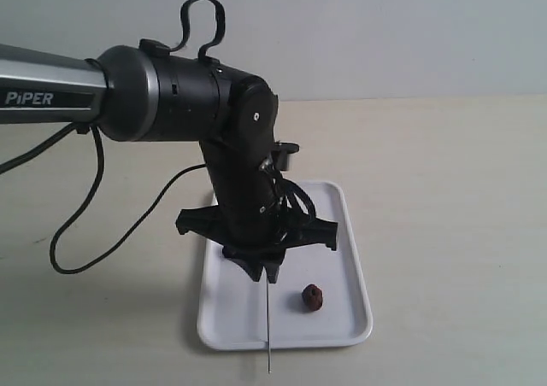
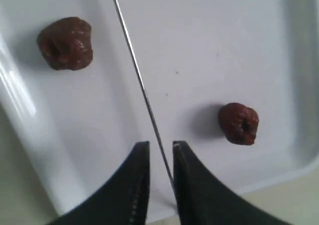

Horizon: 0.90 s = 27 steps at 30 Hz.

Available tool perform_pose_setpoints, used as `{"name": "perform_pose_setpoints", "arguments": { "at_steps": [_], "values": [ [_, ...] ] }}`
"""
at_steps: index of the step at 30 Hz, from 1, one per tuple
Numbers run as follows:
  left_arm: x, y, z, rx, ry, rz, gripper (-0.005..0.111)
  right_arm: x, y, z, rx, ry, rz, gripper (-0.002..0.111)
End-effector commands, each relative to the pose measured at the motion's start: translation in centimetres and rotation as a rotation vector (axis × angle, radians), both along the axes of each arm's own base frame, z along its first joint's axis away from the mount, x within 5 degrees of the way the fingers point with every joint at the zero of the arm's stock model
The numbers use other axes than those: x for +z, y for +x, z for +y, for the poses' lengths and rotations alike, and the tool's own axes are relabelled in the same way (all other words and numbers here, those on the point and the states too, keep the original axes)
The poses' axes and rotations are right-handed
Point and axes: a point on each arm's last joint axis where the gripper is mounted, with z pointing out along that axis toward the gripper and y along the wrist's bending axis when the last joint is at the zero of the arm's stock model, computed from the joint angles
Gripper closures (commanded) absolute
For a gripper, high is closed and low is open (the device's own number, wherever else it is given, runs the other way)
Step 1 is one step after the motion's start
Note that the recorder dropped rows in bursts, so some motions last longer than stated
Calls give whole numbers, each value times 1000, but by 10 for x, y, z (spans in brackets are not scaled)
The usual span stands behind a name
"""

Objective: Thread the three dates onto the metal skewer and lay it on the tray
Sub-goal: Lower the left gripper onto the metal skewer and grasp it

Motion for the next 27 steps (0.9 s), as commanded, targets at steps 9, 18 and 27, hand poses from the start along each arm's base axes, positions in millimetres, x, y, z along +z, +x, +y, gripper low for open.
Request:
{"name": "perform_pose_setpoints", "arguments": {
  "at_steps": [9, 18, 27],
  "values": [
    [-18, 3, -4, 35, 10, 11, 56, 0, 0, 0, -4, -2, -7, 108],
    [-28, 4, -5, 76, 25, 29, 56, 0, 0, 0, -4, -2, -7, 108],
    [-41, 5, -6, 79, 32, 34, 56, 0, 0, 0, -4, -2, -7, 108]
  ]
}}
